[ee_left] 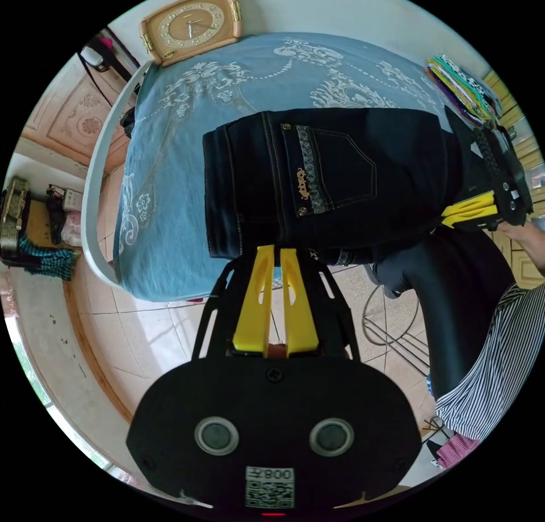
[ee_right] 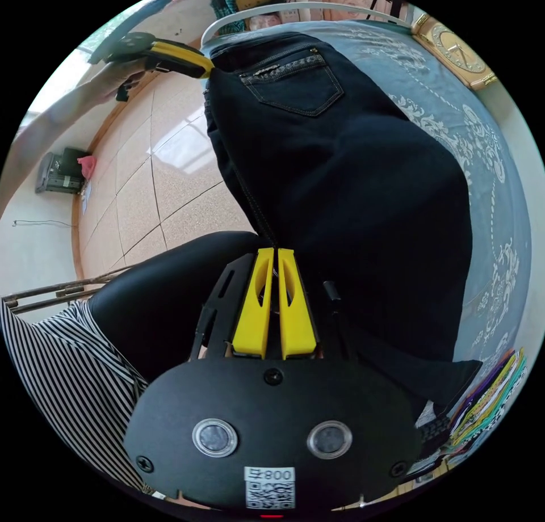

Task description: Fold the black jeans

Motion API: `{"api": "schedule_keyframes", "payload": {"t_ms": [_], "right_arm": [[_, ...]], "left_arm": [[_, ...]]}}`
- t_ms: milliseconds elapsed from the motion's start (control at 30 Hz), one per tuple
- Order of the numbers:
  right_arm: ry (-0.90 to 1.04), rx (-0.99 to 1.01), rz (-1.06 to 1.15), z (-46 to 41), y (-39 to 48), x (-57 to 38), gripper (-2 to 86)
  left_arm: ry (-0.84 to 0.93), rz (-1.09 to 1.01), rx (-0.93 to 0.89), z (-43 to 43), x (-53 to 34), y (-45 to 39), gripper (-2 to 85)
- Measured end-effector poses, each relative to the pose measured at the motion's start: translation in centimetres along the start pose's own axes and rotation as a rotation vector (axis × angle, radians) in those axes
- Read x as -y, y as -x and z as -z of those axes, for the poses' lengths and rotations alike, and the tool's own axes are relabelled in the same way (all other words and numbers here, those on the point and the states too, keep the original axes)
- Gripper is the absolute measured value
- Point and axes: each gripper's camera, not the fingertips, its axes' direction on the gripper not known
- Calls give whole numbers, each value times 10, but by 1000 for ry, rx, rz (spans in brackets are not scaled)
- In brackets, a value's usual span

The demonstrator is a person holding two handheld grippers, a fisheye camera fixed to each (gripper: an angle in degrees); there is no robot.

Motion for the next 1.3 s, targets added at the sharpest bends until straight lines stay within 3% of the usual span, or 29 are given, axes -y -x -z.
{"api": "schedule_keyframes", "payload": {"t_ms": [400,500,667,800,1033,1300], "right_arm": [[-9,49,-29,-53,-15,28,7],[-10,57,-27,-67,-21,33,7],[-7,42,-17,-87,-27,40,7],[-36,26,-16,-98,-32,37,7],[-8,88,-64,-153,-69,45,11],[-129,230,-180,-187,-119,22,18]], "left_arm": [[-171,156,-45,22,-72,-3,1],[-248,184,-201,17,-82,-19,1],[-142,213,-282,-31,-79,-51,1],[-175,263,-345,-39,-89,-56,1],[-70,227,-269,-71,-84,-85,0],[-50,219,-199,-82,-76,-123,0]]}}
